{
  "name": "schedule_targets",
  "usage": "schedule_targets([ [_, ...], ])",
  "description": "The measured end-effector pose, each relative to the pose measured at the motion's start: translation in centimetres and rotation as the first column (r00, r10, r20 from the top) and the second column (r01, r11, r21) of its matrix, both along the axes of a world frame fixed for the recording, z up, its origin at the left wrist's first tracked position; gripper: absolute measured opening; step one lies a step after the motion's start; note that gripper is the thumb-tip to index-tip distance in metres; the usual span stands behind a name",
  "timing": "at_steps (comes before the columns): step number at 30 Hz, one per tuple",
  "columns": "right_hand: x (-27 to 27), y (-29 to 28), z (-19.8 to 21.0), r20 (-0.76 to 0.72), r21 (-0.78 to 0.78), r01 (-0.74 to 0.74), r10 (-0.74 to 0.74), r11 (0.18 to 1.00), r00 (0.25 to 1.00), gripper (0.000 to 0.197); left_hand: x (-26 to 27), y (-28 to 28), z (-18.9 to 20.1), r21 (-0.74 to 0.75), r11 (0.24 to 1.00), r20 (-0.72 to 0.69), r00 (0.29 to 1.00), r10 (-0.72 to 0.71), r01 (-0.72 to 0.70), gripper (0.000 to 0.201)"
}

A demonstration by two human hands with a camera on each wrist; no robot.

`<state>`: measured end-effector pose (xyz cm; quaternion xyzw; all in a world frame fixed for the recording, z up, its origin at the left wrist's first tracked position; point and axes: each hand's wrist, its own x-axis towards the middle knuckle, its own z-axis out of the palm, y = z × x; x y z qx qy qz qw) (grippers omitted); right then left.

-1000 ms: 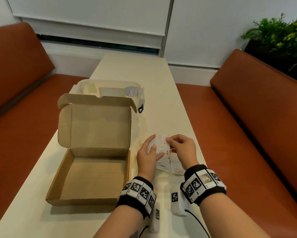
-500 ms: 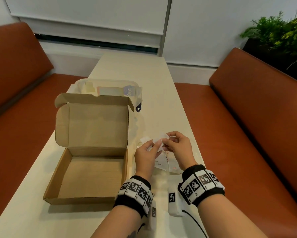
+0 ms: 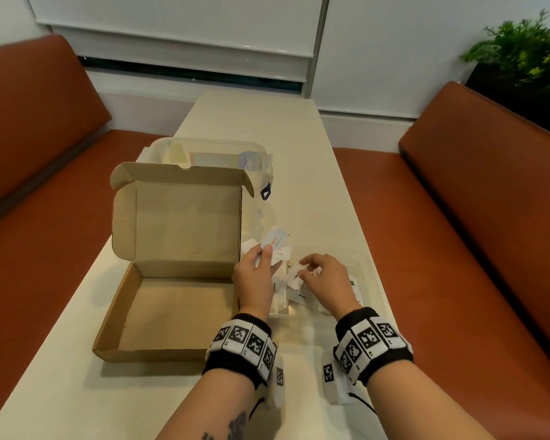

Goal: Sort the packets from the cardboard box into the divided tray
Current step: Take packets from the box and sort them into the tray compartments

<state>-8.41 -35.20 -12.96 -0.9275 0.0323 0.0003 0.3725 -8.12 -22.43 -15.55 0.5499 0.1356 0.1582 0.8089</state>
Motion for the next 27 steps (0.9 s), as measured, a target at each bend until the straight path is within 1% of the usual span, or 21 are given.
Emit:
schedule_targets([
  [3,0.5,0.4,-0.4,-0.065,-0.197,-0.022,0.009,0.980,0.998,0.047,0.1,-0.1,-0.3,0.030,0.999,-0.005,1.000,-0.012,0.012,0.016],
  [4,0.5,0.5,-0.5,-0.083,-0.250,-0.031,0.011,0.968,0.996,0.050,0.0,-0.1,-0.4,0.034,0.999,-0.007,1.000,-0.018,0.019,0.015],
  [5,0.6,0.6,-0.5,-0.086,-0.280,-0.032,0.008,0.959,0.996,0.050,0.0,-0.1,-0.4,0.035,0.999,-0.008,1.000,-0.024,0.024,0.014],
  [7,0.6,0.6,-0.5,-0.065,-0.291,-0.026,0.008,0.956,0.998,0.043,0.0,-0.1,-0.5,0.052,0.998,-0.008,1.000,-0.029,0.030,0.012],
  [10,0.4,0.6,-0.4,0.000,-0.213,-0.001,0.001,0.977,1.000,0.029,0.0,0.0,-0.7,0.082,0.996,-0.017,1.000,-0.026,0.027,0.018],
  [11,0.3,0.6,-0.3,0.027,-0.152,0.013,-0.009,0.988,1.000,0.022,0.1,0.0,-0.7,0.082,0.996,-0.021,1.000,-0.023,0.025,0.022],
  [13,0.0,0.4,0.3,0.053,0.015,0.025,-0.026,1.000,0.998,0.008,0.1,0.0,-0.8,0.075,0.997,-0.018,1.000,-0.023,0.025,0.023],
  [15,-0.1,0.0,1.4,0.068,0.140,0.017,-0.026,0.990,0.997,0.004,0.2,0.0,-0.8,0.078,0.997,-0.018,1.000,-0.022,0.023,0.023],
  [17,-0.1,-0.5,2.5,0.048,0.177,-0.019,0.011,0.984,0.999,0.006,0.3,0.0,-0.8,0.084,0.996,-0.032,0.999,-0.016,0.018,0.026],
  [18,-0.1,-0.7,3.0,0.007,0.158,-0.062,0.061,0.986,0.998,0.010,0.3,0.0,-0.8,0.086,0.996,-0.036,0.999,-0.014,0.017,0.026],
  [19,-0.1,-0.8,3.3,-0.052,0.103,-0.124,0.130,0.987,0.990,0.013,0.3,0.0,-0.8,0.084,0.996,-0.037,0.999,-0.014,0.018,0.026],
  [21,0.1,-0.5,3.5,-0.173,-0.099,-0.269,0.250,0.958,0.953,0.018,0.3,0.0,-0.8,0.077,0.997,-0.035,0.999,-0.017,0.020,0.028],
  [23,0.2,-0.1,3.3,-0.229,-0.269,-0.339,0.282,0.902,0.932,0.015,0.3,0.0,-0.9,0.080,0.997,-0.036,0.999,-0.019,0.022,0.029],
  [25,0.3,0.4,2.8,-0.253,-0.342,-0.387,0.312,0.857,0.916,0.011,0.3,0.0,-0.9,0.081,0.996,-0.040,0.999,-0.021,0.024,0.030],
  [27,0.3,1.0,2.1,-0.269,-0.397,-0.435,0.351,0.808,0.897,0.014,0.2,0.0,-0.8,0.087,0.996,-0.039,0.999,-0.033,0.036,0.028],
])
